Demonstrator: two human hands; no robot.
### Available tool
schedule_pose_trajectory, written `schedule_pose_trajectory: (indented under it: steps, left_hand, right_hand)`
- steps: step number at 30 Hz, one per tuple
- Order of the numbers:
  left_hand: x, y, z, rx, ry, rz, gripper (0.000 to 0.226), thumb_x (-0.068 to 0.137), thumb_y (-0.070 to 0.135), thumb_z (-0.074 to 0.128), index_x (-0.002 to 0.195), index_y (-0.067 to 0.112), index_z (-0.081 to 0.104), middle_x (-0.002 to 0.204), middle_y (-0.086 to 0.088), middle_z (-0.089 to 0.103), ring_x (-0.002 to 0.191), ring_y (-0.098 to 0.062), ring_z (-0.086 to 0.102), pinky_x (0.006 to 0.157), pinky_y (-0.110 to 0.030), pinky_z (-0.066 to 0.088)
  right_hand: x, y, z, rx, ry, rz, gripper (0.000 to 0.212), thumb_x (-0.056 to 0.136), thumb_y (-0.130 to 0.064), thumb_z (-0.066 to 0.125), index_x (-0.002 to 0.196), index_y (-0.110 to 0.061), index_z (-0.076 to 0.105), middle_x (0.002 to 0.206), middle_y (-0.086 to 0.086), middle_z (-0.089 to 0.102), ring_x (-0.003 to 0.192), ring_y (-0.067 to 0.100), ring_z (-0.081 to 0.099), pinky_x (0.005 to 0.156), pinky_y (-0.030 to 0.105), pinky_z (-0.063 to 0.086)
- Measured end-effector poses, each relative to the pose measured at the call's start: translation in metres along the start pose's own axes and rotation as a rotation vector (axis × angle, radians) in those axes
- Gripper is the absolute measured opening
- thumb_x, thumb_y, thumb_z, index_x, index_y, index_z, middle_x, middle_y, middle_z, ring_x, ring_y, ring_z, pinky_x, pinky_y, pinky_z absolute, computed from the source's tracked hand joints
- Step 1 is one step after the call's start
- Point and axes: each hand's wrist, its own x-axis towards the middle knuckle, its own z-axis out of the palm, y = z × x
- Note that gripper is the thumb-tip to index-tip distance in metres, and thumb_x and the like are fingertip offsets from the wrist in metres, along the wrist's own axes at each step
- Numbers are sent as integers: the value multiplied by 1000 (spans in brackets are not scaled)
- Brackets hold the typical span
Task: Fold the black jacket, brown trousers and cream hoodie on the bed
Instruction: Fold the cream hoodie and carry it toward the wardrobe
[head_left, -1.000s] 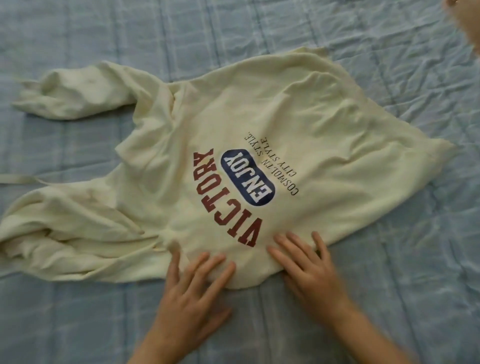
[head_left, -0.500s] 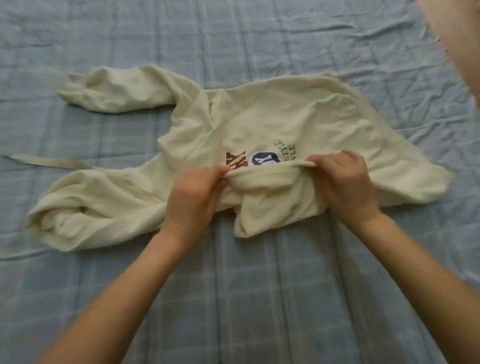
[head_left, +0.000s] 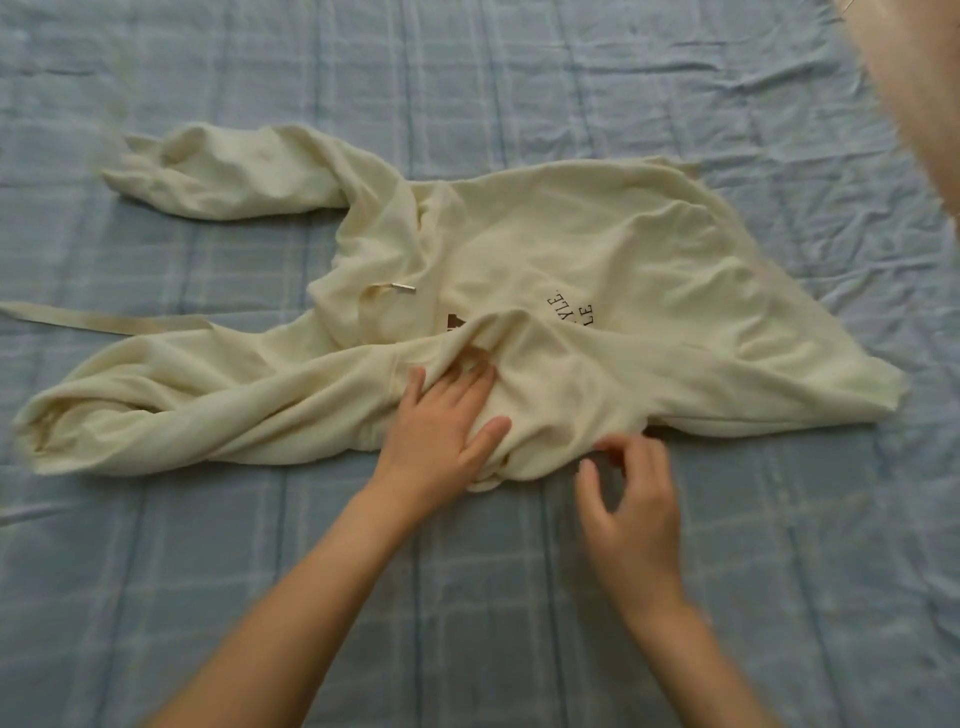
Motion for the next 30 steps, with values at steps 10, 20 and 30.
schedule_pose_trajectory:
  steps: [10, 20, 30]
  left_hand:
    - [-77, 23, 39, -651, 365, -339, 34, 84, 24, 76, 114, 16, 63, 111, 0, 64, 105, -19, 60, 91, -26, 45]
    - [-97, 65, -19, -1298, 316, -398, 21, 100, 14, 47, 98, -1, 62, 94, -22, 67, 90, -23, 62, 89, -42, 51]
    - [-191, 133, -21, -2031, -292, -795, 23, 79, 12, 60, 84, -5, 75, 84, -24, 72, 60, -29, 71, 52, -37, 58]
  right_hand:
    - [-13, -4, 41, 515, 14, 473, 31, 83, 3, 73, 105, -11, 56, 102, 7, 69, 94, 8, 65, 86, 23, 49]
    - [-17, -35, -34, 705, 128, 297, 24, 95, 6, 57, 99, -16, 50, 85, 13, 57, 77, 10, 61, 74, 20, 52]
    - [-55, -36, -142, 251, 51, 218, 9, 87, -20, 67, 89, -25, 73, 77, 0, 69, 67, 15, 66, 64, 29, 52]
